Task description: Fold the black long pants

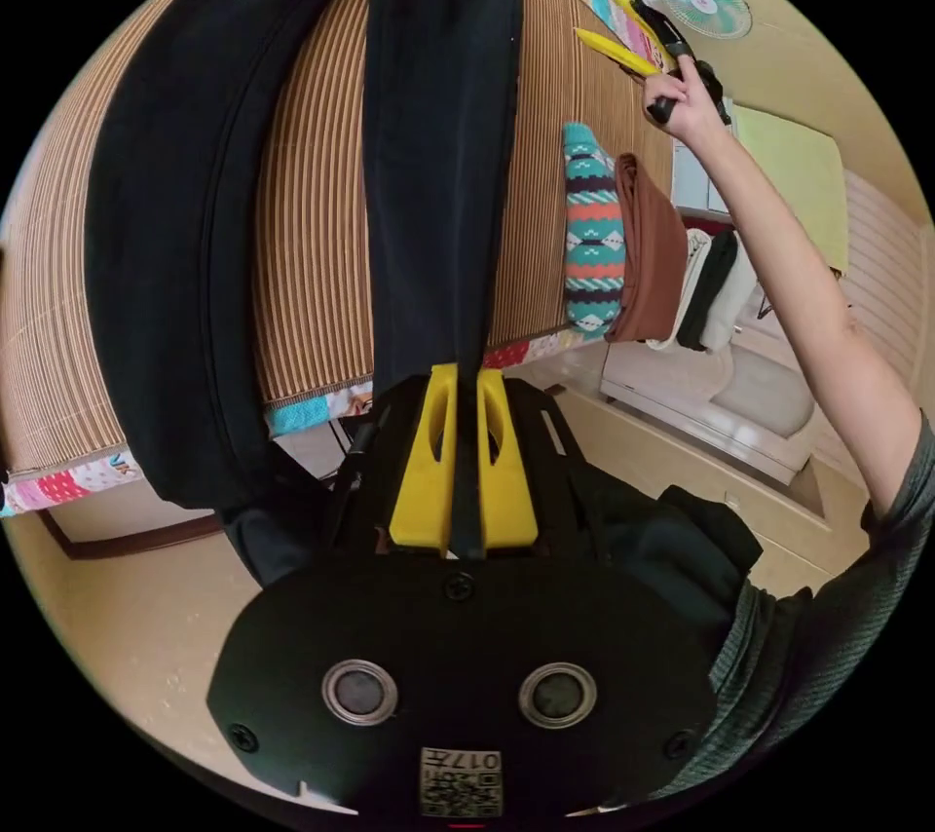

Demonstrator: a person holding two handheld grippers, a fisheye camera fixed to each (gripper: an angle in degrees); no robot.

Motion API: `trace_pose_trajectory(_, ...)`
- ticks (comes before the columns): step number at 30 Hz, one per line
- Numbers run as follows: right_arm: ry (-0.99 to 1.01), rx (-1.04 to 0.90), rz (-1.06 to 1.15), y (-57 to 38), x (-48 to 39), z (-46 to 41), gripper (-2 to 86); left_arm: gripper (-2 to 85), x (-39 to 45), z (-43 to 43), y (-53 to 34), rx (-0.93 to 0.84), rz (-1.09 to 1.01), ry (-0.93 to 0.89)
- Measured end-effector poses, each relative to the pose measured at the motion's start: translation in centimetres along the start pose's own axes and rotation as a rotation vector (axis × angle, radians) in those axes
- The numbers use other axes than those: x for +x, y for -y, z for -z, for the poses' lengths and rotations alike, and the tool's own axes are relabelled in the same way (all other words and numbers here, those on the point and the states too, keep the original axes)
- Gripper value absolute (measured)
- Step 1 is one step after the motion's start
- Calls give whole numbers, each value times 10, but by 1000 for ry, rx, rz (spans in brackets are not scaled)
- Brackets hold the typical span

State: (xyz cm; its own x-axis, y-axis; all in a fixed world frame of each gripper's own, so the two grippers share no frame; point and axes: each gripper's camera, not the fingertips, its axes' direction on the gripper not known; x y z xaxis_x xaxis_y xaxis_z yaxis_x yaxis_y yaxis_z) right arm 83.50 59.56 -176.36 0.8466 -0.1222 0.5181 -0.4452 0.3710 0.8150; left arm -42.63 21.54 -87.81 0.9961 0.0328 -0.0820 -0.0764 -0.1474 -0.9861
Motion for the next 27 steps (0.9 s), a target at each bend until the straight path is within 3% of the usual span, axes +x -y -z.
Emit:
trace_pose_trajectory(3,1,146,-129,47,16,-32,167,38,-13,1,-9,46,23,-38)
trace_pose_trajectory(8,-142,175,-169,96,5,-78,100,35,-39,8,-31,128,63,-200)
trace_pose_trajectory(11,-204,190,-204,114,-28,-85,42,28,-63,28,-59,249,97,-465)
trace_pose_trajectory(12,-273,195,-158,119,-55,-88,33,25,-78,40,-76,337,127,-623)
trace_pose_trajectory(15,-526,239,146,116,-166,-114,22,24,-106,69,-112,463,157,-868)
trace_pose_trajectory(19,-578,224,516,97,-308,-205,22,28,-122,110,-140,530,149,-834)
trace_pose_trajectory(23,-437,-5,466,121,-327,-302,31,44,-175,126,-150,458,323,-625)
trace_pose_trajectory(25,-400,-34,377,117,-312,-333,44,49,-201,125,-147,363,390,-490)
trace_pose_trajectory(27,-353,-23,428,92,-305,-333,57,50,-224,133,-141,299,369,-401)
